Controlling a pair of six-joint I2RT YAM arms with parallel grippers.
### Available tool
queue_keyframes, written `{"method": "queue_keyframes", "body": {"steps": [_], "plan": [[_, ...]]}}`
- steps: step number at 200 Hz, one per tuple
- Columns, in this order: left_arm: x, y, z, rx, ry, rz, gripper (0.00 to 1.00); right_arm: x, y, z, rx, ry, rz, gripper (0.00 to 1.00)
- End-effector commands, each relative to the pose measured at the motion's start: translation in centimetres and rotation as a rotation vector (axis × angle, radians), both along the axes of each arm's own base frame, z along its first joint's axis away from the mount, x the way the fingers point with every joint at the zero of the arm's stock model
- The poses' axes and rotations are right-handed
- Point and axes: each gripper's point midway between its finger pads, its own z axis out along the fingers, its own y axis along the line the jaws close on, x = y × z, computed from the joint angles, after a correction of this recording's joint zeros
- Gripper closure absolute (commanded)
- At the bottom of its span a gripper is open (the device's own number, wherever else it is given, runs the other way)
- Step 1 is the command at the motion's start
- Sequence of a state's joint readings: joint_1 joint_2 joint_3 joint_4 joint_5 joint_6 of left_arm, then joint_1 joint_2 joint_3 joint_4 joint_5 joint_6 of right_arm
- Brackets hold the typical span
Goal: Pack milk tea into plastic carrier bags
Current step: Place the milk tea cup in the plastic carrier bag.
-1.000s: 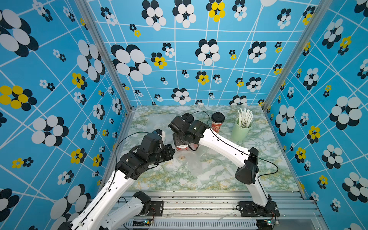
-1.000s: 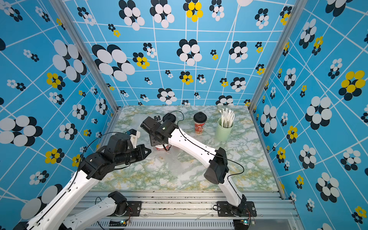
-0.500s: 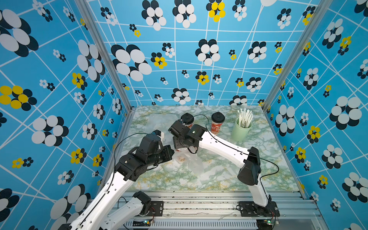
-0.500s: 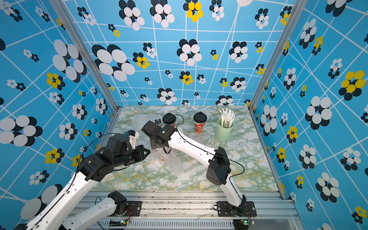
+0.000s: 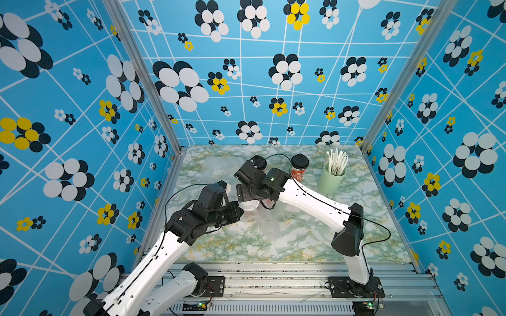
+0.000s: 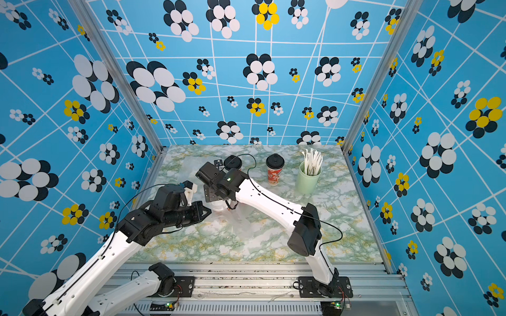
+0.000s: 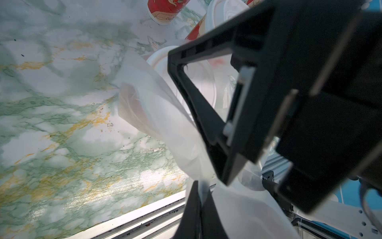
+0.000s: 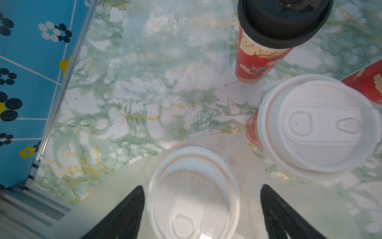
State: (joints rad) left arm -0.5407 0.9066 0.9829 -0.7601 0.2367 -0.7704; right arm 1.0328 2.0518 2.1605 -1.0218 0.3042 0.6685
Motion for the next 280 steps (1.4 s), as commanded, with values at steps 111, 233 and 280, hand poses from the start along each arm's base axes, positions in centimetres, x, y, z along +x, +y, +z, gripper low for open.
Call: {"method": "queue_keyframes", "body": {"steps": [111, 233, 280], "plan": [[-2.2, -0.5, 1.2, -0.028, 0.050, -0.017, 0.37, -9.6, -5.6, 3.1, -0.007, 0.243, 0.286, 0.57], [-5.7, -3.5, -1.7, 0.002, 0.092, -0.047, 0.69, -14.6, -5.0, -1.2, 0.161, 0.445, 0.362, 0.76], [-5.4, -2.9, -2.1, 0.022, 0.068, -0.026, 0.81, -13.0, -5.8, 1.5, 0.171, 0.345, 0.326, 0.70]]}}
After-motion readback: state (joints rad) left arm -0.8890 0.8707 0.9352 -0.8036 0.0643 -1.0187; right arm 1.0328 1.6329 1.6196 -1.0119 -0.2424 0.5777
